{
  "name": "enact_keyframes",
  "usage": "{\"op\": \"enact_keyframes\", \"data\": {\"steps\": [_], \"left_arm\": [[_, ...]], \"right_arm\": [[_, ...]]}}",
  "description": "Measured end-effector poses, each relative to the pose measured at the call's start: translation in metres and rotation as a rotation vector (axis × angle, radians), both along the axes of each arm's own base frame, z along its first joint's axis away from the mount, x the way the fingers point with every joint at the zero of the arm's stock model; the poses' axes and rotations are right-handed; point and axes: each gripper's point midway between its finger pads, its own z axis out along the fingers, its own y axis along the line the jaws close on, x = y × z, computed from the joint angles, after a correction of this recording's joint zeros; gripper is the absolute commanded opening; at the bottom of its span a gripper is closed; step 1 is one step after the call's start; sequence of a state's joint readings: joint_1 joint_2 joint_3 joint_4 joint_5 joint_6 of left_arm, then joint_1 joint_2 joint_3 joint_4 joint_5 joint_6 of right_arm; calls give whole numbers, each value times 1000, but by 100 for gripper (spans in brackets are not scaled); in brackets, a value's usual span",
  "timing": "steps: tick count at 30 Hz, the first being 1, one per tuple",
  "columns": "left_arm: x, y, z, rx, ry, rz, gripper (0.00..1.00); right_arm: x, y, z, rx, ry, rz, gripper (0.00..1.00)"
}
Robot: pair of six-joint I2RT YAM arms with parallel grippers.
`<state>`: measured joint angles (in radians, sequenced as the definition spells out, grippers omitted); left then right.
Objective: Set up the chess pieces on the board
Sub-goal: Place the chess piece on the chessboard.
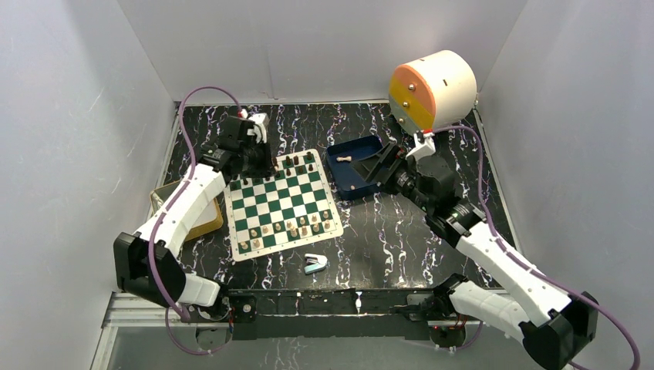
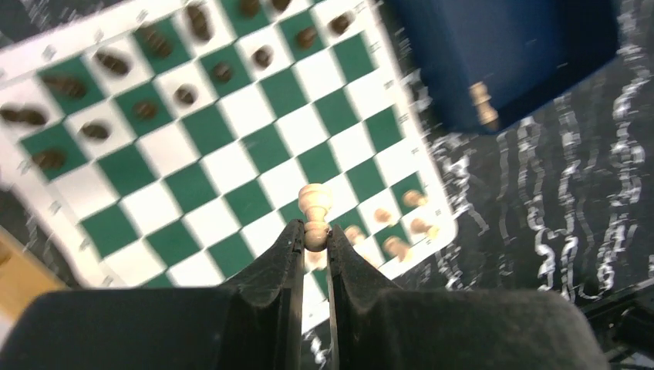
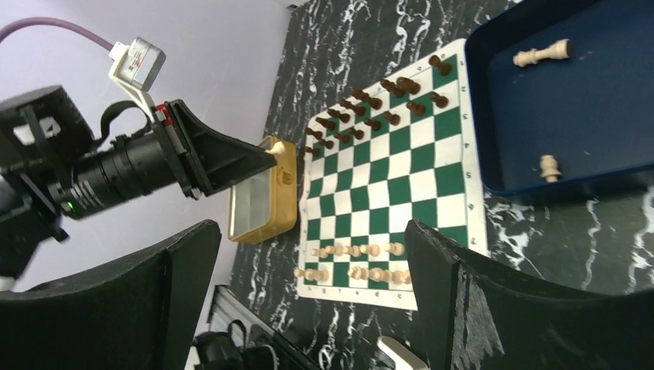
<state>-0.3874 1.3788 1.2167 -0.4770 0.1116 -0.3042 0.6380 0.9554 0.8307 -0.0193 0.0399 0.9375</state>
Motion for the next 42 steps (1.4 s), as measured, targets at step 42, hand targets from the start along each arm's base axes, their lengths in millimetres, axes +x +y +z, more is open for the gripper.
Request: {"op": "enact_keyframes", "data": {"steps": [42], "left_arm": [[-122, 132, -154, 392, 812, 157, 0]], "right_arm": [[-38, -51, -3, -201, -138, -14, 99]]}}
